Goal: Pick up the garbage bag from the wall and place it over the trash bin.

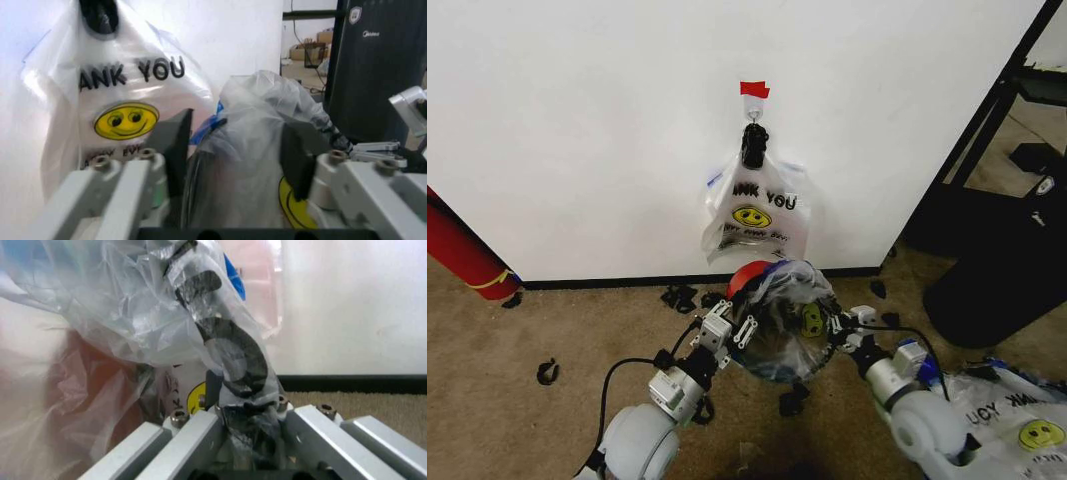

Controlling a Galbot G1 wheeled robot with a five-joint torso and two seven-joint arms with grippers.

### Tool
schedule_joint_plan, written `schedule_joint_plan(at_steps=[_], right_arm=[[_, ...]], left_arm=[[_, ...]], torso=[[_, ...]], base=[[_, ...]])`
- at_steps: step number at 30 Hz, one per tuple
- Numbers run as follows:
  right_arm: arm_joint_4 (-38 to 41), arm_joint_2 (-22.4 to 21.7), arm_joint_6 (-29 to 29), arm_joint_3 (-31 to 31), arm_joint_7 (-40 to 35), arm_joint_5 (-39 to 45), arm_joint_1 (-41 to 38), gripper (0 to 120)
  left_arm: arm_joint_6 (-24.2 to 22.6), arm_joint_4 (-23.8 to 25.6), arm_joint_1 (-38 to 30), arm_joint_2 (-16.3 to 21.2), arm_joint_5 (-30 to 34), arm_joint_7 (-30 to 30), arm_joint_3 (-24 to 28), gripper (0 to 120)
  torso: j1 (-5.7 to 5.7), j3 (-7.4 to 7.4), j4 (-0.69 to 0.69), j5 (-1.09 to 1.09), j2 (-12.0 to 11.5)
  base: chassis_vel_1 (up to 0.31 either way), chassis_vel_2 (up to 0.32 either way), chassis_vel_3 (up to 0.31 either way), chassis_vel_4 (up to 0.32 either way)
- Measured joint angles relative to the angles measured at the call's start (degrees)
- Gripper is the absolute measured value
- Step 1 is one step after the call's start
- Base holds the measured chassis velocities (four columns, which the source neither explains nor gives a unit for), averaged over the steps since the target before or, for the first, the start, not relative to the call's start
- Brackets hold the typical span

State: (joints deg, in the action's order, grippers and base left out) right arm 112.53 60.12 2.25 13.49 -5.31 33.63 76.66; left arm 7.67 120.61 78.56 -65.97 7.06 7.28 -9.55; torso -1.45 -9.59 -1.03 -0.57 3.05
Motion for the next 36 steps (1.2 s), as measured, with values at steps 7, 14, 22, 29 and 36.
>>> schedule_joint_plan(at_steps=[7, 14, 22, 29, 36], right_arm=[[-2.48, 1.36, 0.98, -1.89, -1.68, -0.87, -1.25, 0], [-4.2, 2.24, 2.33, -1.81, -3.84, 2.81, -2.16, 0], [-3.82, 2.58, 4.55, -1.77, -5.74, 9.27, -2.92, 0], [-3.6, 1.47, 2.28, -1.3, -0.68, 7.26, -2.51, 0], [-4.84, 0.07, -2.36, 1.76, 1.73, 3.35, -1.62, 0]], left_arm=[[-0.57, -1.27, 0.25, 0.92, -2.08, 0.29, -0.71, 77], [0.99, 1.88, 1.35, 0.03, -1.15, 0.06, -3.95, 100], [0.6, 5.21, 1.67, 2.05, 2.35, 1.45, -3.12, 100], [3.58, 3.49, 1.78, 5.09, 7.44, 7.16, 0.07, 98], [-4.55, 8.83, 2.14, 8.91, 16.95, 2.26, 0.19, 98]], torso=[[0.0, 0.0, 0.0, -0.01, 0.0], [0.0, 0.0, 0.0, 0.0, 0.0], [0.0, 0.0, -0.01, 0.0, 0.0], [0.0, 0.0, 0.01, 0.0, 0.0], [0.0, 0.0, 0.0, 0.01, 0.0]], base=[[0.0, 0.0, 0.0, 0.0], [0.0, 0.0, 0.0, 0.0], [0.0, 0.0, 0.0, 0.0], [0.0, 0.0, 0.0, 0.0], [0.0, 0.0, 0.0, 0.0]])
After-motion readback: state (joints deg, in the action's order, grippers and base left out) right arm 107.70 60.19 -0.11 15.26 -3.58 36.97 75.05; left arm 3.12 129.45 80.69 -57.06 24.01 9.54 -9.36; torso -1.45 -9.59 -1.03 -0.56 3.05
